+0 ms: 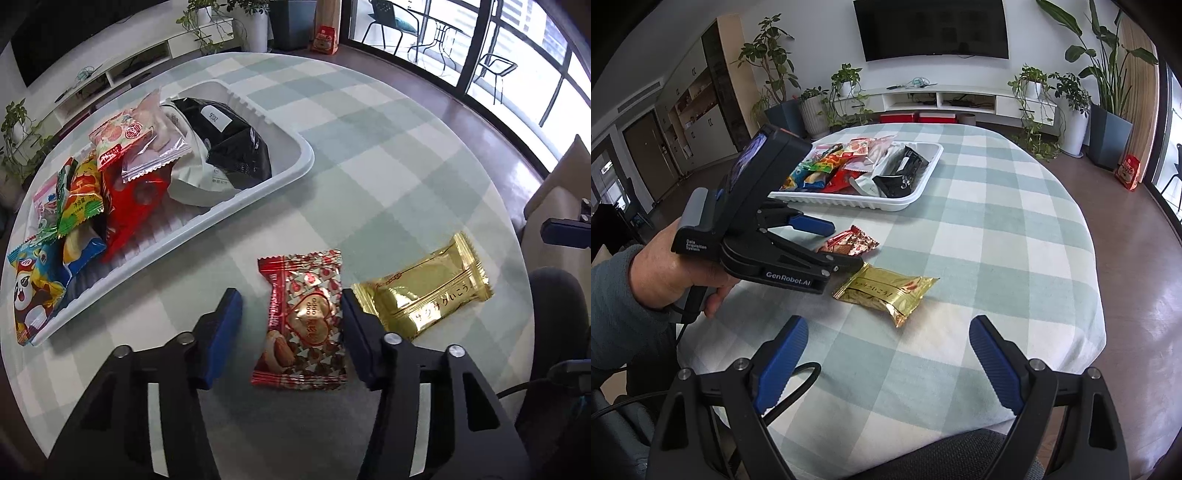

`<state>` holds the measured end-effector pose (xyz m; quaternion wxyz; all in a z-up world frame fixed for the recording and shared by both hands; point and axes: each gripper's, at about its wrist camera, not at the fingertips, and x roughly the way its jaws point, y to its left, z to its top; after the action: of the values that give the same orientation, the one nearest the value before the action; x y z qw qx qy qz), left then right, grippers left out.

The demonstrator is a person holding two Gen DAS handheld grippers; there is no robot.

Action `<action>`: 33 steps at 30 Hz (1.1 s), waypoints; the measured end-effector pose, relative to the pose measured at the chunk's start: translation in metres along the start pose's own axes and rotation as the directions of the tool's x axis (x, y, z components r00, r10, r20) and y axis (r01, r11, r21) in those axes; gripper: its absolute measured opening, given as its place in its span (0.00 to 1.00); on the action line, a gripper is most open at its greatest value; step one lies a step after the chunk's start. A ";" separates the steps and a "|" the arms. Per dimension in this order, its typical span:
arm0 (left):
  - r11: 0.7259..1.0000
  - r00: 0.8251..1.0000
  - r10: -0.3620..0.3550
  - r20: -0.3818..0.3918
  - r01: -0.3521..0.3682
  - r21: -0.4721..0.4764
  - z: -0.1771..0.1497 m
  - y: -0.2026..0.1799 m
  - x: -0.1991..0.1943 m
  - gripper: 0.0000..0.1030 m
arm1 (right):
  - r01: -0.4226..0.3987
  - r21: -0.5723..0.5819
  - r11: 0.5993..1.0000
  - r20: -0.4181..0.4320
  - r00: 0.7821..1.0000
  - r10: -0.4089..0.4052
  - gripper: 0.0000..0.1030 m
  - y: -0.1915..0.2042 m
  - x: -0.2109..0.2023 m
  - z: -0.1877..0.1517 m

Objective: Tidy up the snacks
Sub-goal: 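Grasp the red patterned candy with the left tool while the right tool grasps the gold candy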

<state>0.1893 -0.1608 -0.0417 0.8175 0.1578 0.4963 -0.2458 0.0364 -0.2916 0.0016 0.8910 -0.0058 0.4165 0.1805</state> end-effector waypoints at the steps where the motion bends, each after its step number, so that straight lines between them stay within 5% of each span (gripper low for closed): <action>1: 1.000 1.000 -0.003 0.000 0.003 0.010 0.000 -0.001 0.000 0.40 | 0.003 -0.003 1.000 -0.002 1.000 -0.003 0.89 0.001 0.000 0.000; 9: 1.000 1.000 -0.019 0.012 0.018 0.007 -0.019 0.012 -0.016 0.32 | 0.007 -0.037 0.999 -0.017 1.000 -0.007 0.89 0.004 0.003 0.002; 18: 0.994 0.998 -0.051 0.045 0.055 -0.091 -0.081 0.039 -0.050 0.32 | -0.055 -0.227 0.972 -0.119 0.993 0.029 0.85 0.006 0.039 0.029; 24: 0.985 0.994 -0.087 0.068 0.096 -0.143 -0.111 0.045 -0.065 0.32 | -0.163 -0.342 0.925 -0.253 0.964 0.076 0.81 0.009 0.078 0.043; 30: 0.981 0.992 -0.100 0.083 0.112 -0.159 -0.116 0.048 -0.070 0.32 | -0.197 -0.439 0.876 -0.372 0.928 0.022 0.78 0.015 0.111 0.042; 33: 0.979 0.990 -0.106 0.089 0.120 -0.165 -0.117 0.049 -0.069 0.32 | -0.226 -0.416 0.881 -0.399 0.916 0.046 0.78 0.011 0.116 0.046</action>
<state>0.1042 -0.0442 -0.0335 0.8319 0.0491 0.4905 -0.2547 0.1351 -0.2372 -0.0535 0.7524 -0.2185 0.5256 0.3316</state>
